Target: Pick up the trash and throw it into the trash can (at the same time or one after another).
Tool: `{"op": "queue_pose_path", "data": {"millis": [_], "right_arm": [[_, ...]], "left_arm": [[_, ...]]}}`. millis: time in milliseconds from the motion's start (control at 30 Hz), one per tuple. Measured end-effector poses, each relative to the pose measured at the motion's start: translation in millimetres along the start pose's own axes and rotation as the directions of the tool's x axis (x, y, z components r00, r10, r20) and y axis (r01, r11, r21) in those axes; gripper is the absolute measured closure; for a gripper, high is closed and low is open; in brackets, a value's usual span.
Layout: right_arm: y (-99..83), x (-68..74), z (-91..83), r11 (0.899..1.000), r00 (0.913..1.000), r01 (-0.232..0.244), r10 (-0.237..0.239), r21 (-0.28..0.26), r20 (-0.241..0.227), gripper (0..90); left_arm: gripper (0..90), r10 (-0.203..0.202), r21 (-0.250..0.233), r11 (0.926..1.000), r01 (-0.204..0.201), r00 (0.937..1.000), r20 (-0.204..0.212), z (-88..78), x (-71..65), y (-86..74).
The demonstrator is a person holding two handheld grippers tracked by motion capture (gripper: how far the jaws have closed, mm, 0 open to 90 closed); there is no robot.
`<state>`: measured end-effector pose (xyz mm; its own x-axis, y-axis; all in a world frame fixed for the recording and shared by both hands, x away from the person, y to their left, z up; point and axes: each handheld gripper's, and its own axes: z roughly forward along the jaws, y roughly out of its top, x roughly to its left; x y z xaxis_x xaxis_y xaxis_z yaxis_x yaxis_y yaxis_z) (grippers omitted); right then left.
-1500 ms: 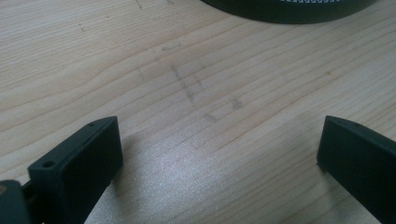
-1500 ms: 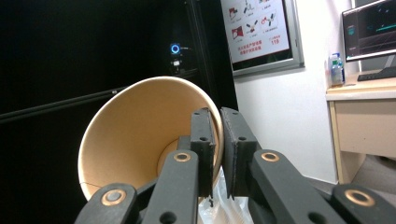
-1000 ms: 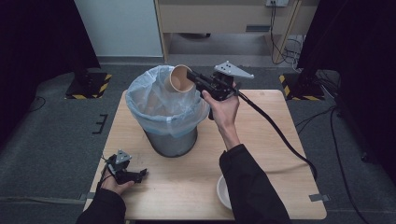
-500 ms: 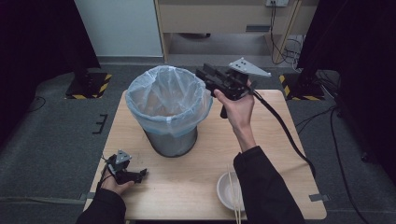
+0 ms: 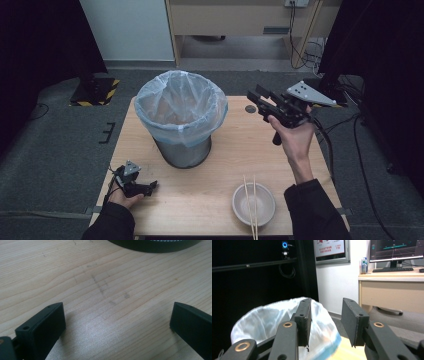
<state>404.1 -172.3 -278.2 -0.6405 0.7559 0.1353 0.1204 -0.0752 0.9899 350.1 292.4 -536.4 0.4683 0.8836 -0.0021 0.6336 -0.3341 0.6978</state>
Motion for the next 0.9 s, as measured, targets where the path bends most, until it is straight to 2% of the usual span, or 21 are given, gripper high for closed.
{"op": "queue_pose_path", "data": {"millis": [233,433,467,667,700,833,900], "right_arm": [[-30.9,-14.9,-36.1,0.999,0.9999,-0.01,0.009,0.052,0.011,60.0],[-57.7,-21.2,-53.6,0.994,0.9998,-0.019,0.018,0.106,0.01,59.6],[-71.0,-22.8,-59.8,0.991,0.9997,-0.023,0.022,0.133,0.007,59.2],[-97.7,-27.6,-69.2,0.98,0.9998,-0.02,0.019,0.199,0.008,58.9],[-107.2,-29.8,-72.4,0.975,0.9997,-0.026,0.026,0.222,0.005,58.8],[-119.4,-32.2,-76.6,0.969,0.9993,-0.031,0.035,0.246,-0.01,57.8],[-132.6,-34.0,-80.1,0.961,0.9985,-0.034,0.044,0.274,-0.031,56.9]], "left_arm": [[0.0,-0.001,0.001,1.0,0.001,1.0,-0.001,-0.1,-0.2,0.0],[0.0,-0.002,0.0,1.0,0.002,1.0,-0.002,-0.1,-0.4,0.0],[0.0,-0.002,0.0,1.0,0.002,1.0,-0.002,0.0,-0.4,0.0],[0.0,-0.004,0.001,1.0,0.004,1.0,-0.004,-0.1,-0.7,0.0],[0.0,-0.004,0.001,1.0,0.004,1.0,-0.004,-0.1,-0.6,0.0],[0.0,-0.004,0.001,1.0,0.004,1.0,-0.004,-0.1,-0.6,0.0],[0.0,-0.004,0.0,1.0,0.004,1.0,-0.004,-0.1,-0.7,0.0]]}}
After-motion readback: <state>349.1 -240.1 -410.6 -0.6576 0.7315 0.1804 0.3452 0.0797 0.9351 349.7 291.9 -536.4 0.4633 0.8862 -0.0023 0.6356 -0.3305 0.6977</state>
